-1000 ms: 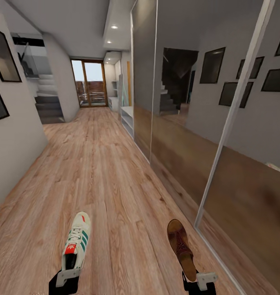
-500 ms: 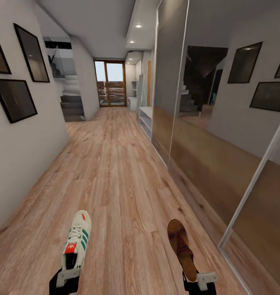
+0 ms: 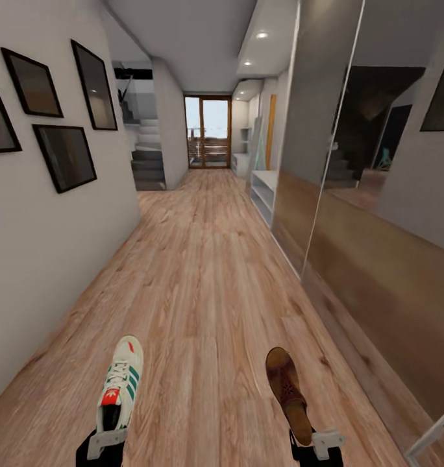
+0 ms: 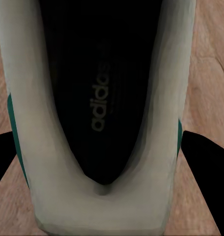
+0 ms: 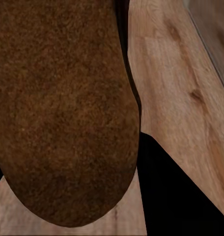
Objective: Pick up the two gym shoes and the two sandals from the corridor floor and place them onto the hallstand (shoe rack) in the corridor, making sure they are on the rack and not on the floor. Arrange them so the two gym shoes are next to each other and the two sandals are next to each other.
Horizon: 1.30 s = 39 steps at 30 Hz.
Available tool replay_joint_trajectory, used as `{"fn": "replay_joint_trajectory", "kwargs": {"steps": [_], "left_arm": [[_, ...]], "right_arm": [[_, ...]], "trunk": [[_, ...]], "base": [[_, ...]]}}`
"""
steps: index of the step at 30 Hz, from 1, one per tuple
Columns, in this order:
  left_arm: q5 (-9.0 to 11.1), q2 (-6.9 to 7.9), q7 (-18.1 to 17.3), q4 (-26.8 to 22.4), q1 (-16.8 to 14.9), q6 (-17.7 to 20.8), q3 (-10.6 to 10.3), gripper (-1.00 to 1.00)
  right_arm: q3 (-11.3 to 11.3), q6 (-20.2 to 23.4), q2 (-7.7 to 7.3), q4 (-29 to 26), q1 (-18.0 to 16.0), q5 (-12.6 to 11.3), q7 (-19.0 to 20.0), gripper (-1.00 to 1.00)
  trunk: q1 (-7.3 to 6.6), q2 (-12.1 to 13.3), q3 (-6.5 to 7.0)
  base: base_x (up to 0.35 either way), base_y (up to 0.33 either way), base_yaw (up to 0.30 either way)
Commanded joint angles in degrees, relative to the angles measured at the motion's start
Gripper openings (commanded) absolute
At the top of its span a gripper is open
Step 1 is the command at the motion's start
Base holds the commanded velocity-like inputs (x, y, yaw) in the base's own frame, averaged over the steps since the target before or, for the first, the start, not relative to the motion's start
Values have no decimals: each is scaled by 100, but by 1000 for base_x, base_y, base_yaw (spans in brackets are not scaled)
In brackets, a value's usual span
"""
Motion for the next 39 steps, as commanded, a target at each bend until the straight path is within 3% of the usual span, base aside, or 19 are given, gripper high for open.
{"fn": "replay_joint_trajectory", "kwargs": {"steps": [1,23,35,39], "left_arm": [[-38,2,-34,5,-8,-19,49,-100],[-37,5,-38,5,-8,-30,43,-100],[-37,5,-41,5,-8,-42,41,-100],[-37,5,-41,5,-8,-43,41,-100]], "right_arm": [[-22,-13,-3,1,-2,43,-17,-100],[-38,-13,-6,1,-2,43,-17,-100],[-40,-12,-10,1,-2,40,-11,-100],[-38,-11,-9,3,-2,40,-12,-100]], "trunk": [[2,-2,-9],[2,-2,-135],[2,-2,-146],[2,-2,-146]], "base": [[339,73,272],[339,47,200],[339,0,16],[339,0,-226]]}}
